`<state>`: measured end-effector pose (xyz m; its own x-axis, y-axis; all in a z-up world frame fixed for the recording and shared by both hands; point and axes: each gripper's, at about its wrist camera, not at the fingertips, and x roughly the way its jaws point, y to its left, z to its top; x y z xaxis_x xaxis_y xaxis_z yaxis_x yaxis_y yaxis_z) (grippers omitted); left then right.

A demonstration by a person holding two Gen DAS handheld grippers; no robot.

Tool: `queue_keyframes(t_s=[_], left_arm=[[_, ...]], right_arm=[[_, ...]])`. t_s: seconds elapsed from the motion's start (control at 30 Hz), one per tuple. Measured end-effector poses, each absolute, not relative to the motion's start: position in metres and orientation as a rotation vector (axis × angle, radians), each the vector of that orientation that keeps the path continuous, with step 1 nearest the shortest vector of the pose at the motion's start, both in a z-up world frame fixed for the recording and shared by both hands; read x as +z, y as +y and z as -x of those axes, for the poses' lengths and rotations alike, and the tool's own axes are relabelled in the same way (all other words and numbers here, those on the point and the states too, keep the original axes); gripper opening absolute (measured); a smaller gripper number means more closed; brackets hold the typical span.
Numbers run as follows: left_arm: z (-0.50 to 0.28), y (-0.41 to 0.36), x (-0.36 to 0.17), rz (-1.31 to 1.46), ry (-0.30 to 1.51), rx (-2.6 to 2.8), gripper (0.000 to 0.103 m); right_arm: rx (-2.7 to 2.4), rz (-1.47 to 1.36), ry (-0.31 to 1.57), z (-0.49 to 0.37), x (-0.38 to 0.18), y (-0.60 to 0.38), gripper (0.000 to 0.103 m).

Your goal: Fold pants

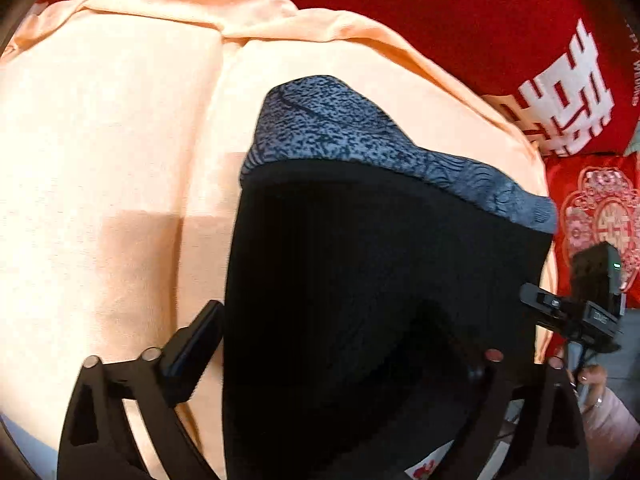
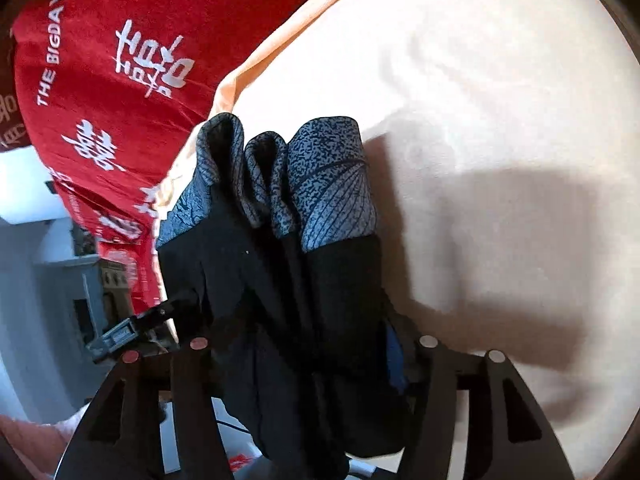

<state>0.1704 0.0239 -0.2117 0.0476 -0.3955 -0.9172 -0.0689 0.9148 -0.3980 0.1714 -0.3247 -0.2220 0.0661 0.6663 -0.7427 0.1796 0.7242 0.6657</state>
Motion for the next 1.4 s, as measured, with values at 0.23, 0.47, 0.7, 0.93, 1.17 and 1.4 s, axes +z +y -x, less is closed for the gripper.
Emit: queue_keyframes(t_s=[0.23, 0.47, 0.7, 0.93, 1.17, 1.4], left_arm=[[-0.162, 0.015, -0.167, 0.11, 1.471, -0.126, 0.099], [-0.141, -0.003, -0.124, -0.047, 1.421, -0.096, 0.102], [-0.118, -0.026, -0.107, -0.096, 1.473, -0.116, 0.102], [-0.097, -0.047, -0.086, -0.162, 1.458, -0.114, 0.102], [-0.092, -0.049, -0.071, -0.225, 1.441, -0.072, 0.102], [-0.089, -0.044, -0.06, -0.224, 1.448, -0.04, 0.102]], right_arm=[[0.195, -0.544, 1.507, -0.154, -0.169, -0.324, 0.075], [0.057, -0.413, 1.529, -0.13, -0.136, -0.324, 0.083], [0.019, -0.26, 1.514, -0.114, -0.106, -0.294, 0.095], [0.004, -0.137, 1.487, -0.1, -0.082, -0.267, 0.103], [0.013, -0.137, 1.523, -0.09, -0.065, -0.252, 0.103], [-0.01, -0.13, 1.537, -0.082, -0.054, -0.243, 0.103]])
